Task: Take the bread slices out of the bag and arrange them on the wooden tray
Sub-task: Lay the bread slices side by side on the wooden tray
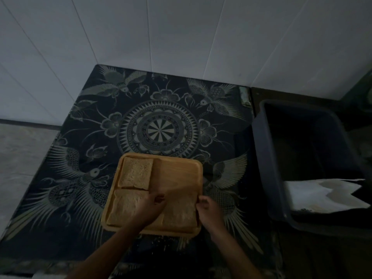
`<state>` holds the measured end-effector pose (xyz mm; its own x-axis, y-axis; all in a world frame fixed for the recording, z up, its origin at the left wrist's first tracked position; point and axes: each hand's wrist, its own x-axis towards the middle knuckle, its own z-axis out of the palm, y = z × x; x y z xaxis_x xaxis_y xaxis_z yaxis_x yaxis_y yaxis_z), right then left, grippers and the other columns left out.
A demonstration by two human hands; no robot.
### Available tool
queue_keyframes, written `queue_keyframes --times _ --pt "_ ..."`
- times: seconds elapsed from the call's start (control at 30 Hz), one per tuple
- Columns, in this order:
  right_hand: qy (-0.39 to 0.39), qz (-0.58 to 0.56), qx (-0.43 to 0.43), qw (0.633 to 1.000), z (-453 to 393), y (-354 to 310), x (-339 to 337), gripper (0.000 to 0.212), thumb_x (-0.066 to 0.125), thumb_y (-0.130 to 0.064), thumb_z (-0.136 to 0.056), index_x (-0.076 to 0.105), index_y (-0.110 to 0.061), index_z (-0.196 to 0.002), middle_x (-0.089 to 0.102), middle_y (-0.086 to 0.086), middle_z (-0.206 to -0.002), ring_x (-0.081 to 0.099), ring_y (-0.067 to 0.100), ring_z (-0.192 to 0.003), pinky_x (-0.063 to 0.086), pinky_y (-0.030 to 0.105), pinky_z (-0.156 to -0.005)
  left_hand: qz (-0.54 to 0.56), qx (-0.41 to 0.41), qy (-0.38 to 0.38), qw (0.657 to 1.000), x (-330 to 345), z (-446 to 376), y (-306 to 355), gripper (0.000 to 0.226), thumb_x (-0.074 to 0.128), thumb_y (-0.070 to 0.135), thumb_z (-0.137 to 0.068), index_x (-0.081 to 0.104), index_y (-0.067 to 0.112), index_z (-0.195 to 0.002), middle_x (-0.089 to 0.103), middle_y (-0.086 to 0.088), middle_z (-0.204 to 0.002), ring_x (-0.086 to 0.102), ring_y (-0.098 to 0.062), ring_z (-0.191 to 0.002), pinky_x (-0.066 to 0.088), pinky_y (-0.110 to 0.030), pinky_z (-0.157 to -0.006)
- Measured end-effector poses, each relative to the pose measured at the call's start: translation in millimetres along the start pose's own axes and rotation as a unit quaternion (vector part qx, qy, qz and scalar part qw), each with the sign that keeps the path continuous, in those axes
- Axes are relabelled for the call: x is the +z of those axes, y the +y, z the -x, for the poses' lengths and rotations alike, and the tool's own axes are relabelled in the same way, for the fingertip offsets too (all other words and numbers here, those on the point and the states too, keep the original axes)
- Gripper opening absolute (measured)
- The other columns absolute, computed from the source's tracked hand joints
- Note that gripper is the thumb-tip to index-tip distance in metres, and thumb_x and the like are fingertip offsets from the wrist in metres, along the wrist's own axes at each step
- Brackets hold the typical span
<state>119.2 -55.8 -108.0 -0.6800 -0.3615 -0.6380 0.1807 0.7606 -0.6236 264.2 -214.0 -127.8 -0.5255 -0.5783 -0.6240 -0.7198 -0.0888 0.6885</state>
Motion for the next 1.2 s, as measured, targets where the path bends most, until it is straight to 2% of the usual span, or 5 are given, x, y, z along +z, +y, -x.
queue_keyframes --times 0.43,0.63,0.77,0.9,1.2 --pt "-0.018 0.000 0.010 1.000 5.0 7.4 9.9 0.030 0.069 -0.025 -0.095 0.067 -0.018 -0.124 0.073 -0.001 -0.113 0.068 0.015 -0.102 0.057 0.038 -0.093 0.062 -0.022 0.017 0.998 9.8 18.0 -9.0 0.024 0.074 0.006 -0.085 0.073 0.029 -0.093 0.077 -0.001 -0.093 0.073 -0.023 -0.088 0.059 -0.043 -0.081" --pt "-0.021 -0.014 0.031 0.999 7.5 8.8 14.3 0.034 0.072 -0.028 -0.093 0.064 -0.022 -0.126 0.070 -0.002 -0.119 0.066 0.015 -0.108 0.056 0.038 -0.096 0.062 -0.044 0.000 0.997 4.2 23.5 -10.7 0.032 0.073 0.006 -0.087 0.073 0.013 -0.118 0.077 -0.009 -0.106 0.072 -0.026 -0.100 0.059 -0.045 -0.093" --pt "-0.024 -0.038 0.043 0.998 7.8 6.2 13.6 0.023 0.071 -0.028 -0.092 0.064 -0.030 -0.115 0.069 -0.003 -0.117 0.065 0.016 -0.108 0.055 0.044 -0.100 0.046 -0.040 0.026 0.998 2.7 26.2 -2.2 0.032 0.075 0.012 -0.084 0.075 0.015 -0.116 0.079 -0.002 -0.100 0.073 -0.011 -0.092 0.058 -0.027 -0.080" --pt "-0.029 -0.087 0.068 0.993 6.4 2.0 10.4 0.038 0.070 -0.027 -0.094 0.063 -0.019 -0.130 0.067 0.001 -0.128 0.064 0.020 -0.118 0.051 0.048 -0.107 0.032 -0.030 0.024 0.999 0.7 23.0 10.3 0.028 0.075 0.015 -0.084 0.078 0.017 -0.111 0.080 0.000 -0.094 0.075 -0.014 -0.089 0.060 -0.037 -0.086" --pt "-0.062 -0.148 0.043 0.986 -16.8 -29.2 -12.1 0.023 0.079 -0.030 -0.088 0.064 -0.032 -0.105 0.072 -0.005 -0.111 0.071 0.017 -0.102 0.061 0.039 -0.081 0.091 -0.005 -0.020 0.996 -19.3 0.3 45.2 0.018 0.066 0.024 -0.093 0.078 0.027 -0.107 0.078 0.004 -0.099 0.074 -0.015 -0.093 0.060 -0.043 -0.091"
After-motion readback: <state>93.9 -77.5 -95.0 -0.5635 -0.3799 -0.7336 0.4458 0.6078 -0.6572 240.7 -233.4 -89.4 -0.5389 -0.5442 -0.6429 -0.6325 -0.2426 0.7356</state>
